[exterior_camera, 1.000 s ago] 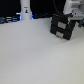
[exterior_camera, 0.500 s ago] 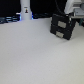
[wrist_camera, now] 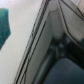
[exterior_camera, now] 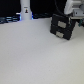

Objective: Open the kcup holder, insert the kcup into the holder, and close the kcup holder

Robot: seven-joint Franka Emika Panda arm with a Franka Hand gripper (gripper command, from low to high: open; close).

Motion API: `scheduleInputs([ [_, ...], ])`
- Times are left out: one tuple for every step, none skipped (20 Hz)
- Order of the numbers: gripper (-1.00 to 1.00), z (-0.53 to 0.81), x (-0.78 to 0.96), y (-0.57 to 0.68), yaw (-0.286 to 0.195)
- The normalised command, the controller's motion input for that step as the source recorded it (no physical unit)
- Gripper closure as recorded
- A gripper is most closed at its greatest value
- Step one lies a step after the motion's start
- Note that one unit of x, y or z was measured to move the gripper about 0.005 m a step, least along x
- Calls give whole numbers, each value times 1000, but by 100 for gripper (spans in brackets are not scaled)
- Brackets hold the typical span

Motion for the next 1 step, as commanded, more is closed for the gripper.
scheduleInputs([
  [-100,-110,-37,-50,-52],
])
